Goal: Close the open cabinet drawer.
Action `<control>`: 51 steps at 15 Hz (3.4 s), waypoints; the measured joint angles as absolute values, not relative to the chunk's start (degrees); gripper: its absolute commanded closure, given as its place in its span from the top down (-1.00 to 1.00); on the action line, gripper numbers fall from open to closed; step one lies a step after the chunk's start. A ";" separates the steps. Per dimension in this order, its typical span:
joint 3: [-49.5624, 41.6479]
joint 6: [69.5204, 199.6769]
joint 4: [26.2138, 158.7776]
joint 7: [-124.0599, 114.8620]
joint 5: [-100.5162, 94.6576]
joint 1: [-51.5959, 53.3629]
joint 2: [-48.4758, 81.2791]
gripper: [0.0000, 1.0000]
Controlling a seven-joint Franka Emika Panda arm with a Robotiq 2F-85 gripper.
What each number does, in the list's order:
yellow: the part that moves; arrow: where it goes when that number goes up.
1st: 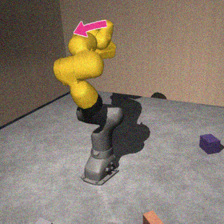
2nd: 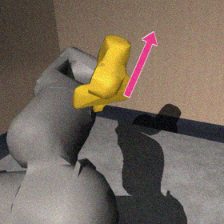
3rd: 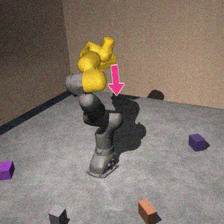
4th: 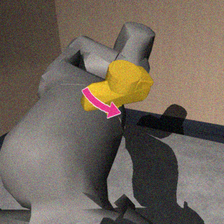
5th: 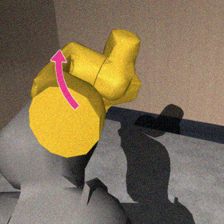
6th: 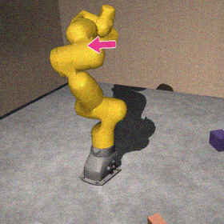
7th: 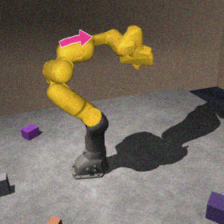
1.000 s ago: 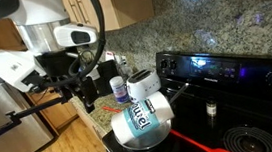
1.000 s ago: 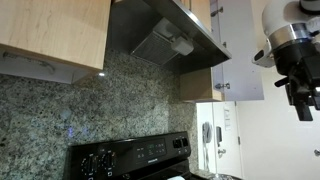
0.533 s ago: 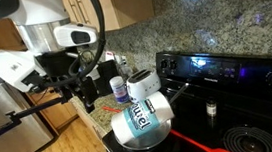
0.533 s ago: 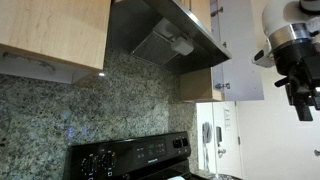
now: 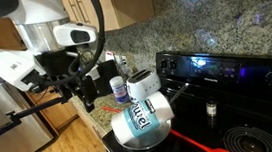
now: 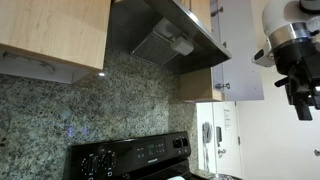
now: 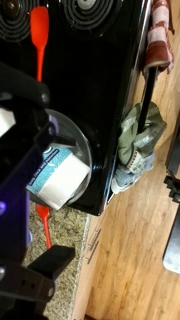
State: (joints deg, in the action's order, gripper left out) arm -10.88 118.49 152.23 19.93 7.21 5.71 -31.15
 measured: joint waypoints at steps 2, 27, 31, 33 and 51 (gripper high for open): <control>-10.69 118.49 152.14 20.01 7.21 5.71 -32.39 1.00; -20.49 126.90 143.64 20.12 19.99 3.50 -53.16 1.00; -23.70 137.21 141.73 20.07 22.93 3.57 -53.97 1.00; -25.01 143.68 141.24 20.03 24.20 3.82 -53.92 1.00; -33.16 178.09 136.85 11.58 21.33 13.67 -49.28 1.00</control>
State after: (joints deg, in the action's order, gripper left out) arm -33.16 178.09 136.85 11.58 21.33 13.67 -49.28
